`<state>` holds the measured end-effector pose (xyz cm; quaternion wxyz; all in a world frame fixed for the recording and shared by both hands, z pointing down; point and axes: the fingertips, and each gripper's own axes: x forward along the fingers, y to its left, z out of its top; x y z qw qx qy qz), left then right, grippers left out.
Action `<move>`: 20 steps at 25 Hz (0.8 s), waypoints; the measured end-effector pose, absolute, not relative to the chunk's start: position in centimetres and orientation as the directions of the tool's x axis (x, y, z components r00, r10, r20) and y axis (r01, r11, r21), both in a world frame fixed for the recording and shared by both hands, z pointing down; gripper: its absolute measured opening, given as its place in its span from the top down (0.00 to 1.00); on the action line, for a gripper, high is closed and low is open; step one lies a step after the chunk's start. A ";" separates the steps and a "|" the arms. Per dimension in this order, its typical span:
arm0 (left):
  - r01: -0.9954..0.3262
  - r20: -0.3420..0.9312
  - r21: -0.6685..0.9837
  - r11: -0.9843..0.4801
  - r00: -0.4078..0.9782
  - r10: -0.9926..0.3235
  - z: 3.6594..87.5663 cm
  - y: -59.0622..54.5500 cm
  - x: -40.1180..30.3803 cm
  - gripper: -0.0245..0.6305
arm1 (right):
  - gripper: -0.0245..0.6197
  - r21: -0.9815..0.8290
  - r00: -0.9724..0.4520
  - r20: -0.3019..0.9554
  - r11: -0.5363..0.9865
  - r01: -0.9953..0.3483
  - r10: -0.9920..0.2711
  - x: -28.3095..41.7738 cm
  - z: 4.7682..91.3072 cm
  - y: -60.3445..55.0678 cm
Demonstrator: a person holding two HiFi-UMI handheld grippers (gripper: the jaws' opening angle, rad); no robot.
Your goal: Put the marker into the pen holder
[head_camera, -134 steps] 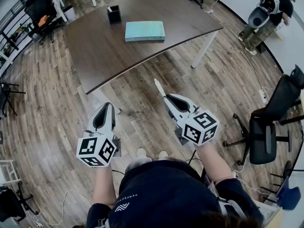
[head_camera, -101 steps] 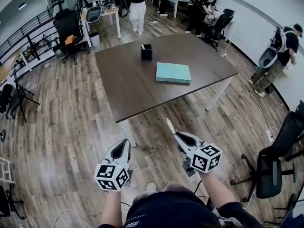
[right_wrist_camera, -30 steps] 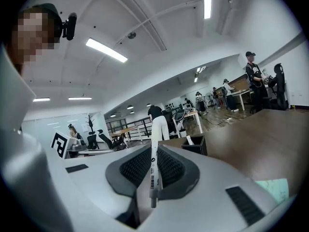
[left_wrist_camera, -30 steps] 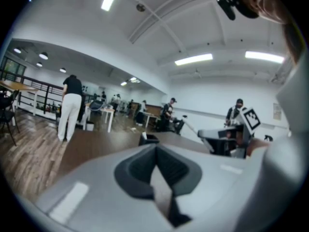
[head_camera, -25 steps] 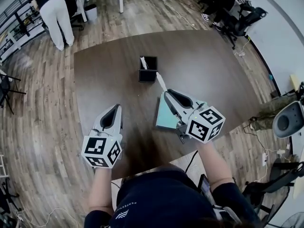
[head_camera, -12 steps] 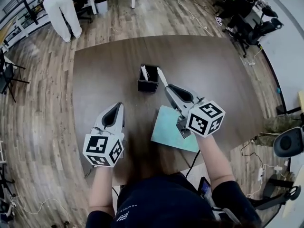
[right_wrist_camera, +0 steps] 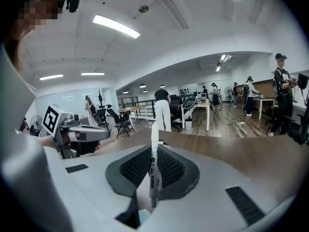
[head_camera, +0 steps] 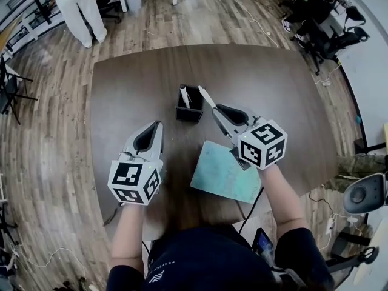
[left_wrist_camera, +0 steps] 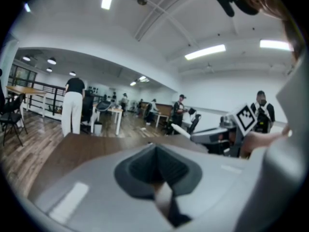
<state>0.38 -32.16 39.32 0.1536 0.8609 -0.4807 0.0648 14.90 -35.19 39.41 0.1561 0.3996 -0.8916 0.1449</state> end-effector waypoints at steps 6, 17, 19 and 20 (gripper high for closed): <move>-0.838 0.266 0.205 -0.506 0.545 -0.795 39.8 -34.0 1.5 0.95 | 0.90 -0.004 -0.603 0.528 0.709 -0.705 -0.597 14.7 41.1 -36.3; -0.837 0.289 0.229 -0.496 0.545 -0.787 41.5 -35.7 1.0 0.95 | 0.90 0.169 -0.524 0.721 0.847 -0.504 -0.455 13.1 43.9 -37.6; -0.838 0.292 0.232 -0.494 0.545 -0.786 41.9 -36.0 0.7 0.95 | 0.90 0.185 -0.501 0.754 0.869 -0.459 -0.425 12.9 44.5 -37.6; -0.838 0.293 0.234 -0.493 0.545 -0.786 42.0 -36.1 0.6 0.95 | 0.90 0.192 -0.488 0.770 0.879 -0.437 -0.411 12.8 44.7 -37.7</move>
